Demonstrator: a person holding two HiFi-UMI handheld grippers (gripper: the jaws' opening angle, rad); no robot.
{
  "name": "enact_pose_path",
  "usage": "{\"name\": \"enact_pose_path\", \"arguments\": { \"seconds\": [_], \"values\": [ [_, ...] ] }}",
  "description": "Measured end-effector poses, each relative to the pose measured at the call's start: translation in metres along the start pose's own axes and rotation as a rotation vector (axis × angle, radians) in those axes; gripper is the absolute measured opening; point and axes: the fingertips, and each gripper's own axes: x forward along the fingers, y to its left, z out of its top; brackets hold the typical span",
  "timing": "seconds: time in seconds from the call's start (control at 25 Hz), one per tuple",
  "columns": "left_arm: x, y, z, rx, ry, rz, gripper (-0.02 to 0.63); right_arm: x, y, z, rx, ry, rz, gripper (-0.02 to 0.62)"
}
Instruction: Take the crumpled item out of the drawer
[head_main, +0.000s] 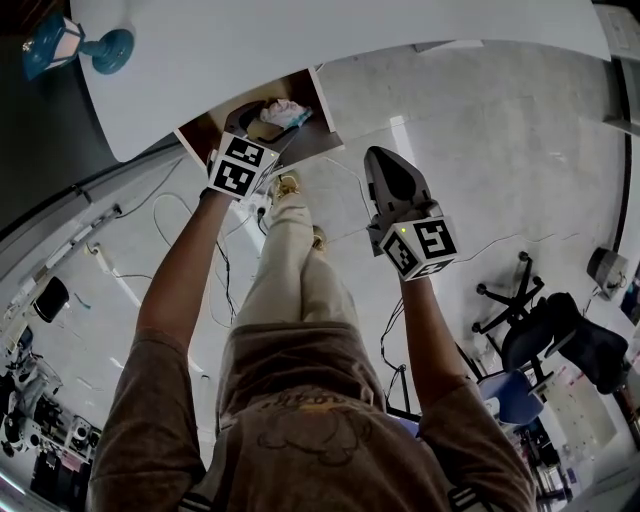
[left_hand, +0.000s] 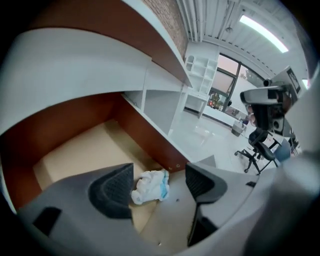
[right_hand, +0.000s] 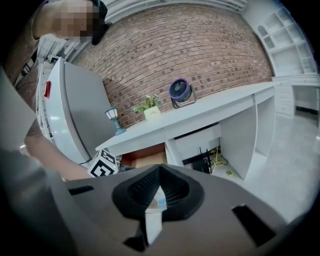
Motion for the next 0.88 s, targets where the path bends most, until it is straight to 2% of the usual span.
{"name": "enact_pose_path", "arguments": {
  "seconds": [0.24,0.52,0.8,0.88],
  "values": [
    [0.03,0.012,-0.023,0.046,0.112,0.02,0.311,-0.003,-0.01,-0.004,0.015,0.01,-0.022,-0.003],
    [0.053,0.018,-0.042,0.084,0.197,0.006,0.301,-0.001,-0.018,-0.005,0.024,0.021,-0.043,-0.003],
    [0.066,0.023,-0.057,0.103,0.247,-0.009,0.285,0.007,-0.021,-0.007,0.035,0.031,-0.066,-0.003],
    [0.068,0.021,-0.059,0.103,0.254,-0.011,0.262,0.007,-0.021,-0.006,0.04,0.03,-0.073,-0.003]
  ]
}}
